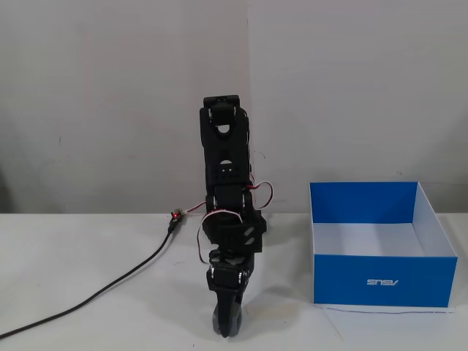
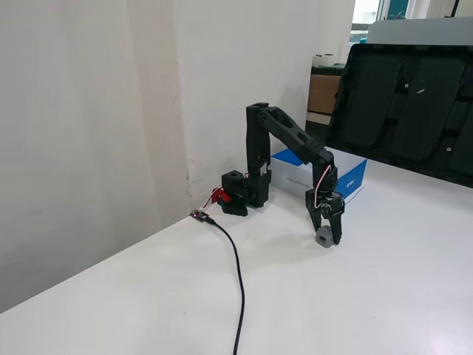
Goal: Pick the gray block and keep it in the box.
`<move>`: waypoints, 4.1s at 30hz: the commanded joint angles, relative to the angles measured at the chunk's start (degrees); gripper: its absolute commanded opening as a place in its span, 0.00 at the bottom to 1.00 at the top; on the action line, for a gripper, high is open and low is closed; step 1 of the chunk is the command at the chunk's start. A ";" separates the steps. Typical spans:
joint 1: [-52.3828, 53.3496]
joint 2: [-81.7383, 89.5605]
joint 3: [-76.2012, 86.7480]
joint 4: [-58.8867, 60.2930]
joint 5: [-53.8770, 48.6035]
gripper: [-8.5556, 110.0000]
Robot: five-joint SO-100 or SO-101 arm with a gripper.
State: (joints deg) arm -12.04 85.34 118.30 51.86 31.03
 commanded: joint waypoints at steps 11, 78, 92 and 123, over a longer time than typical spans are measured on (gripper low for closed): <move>-0.44 3.96 -5.54 0.44 -1.85 0.14; -27.60 34.01 -18.90 28.48 -33.05 0.12; 12.04 33.84 -9.40 16.08 -37.18 0.07; 11.78 111.09 54.23 9.32 -26.81 0.07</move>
State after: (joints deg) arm 0.18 189.76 172.00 59.41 3.78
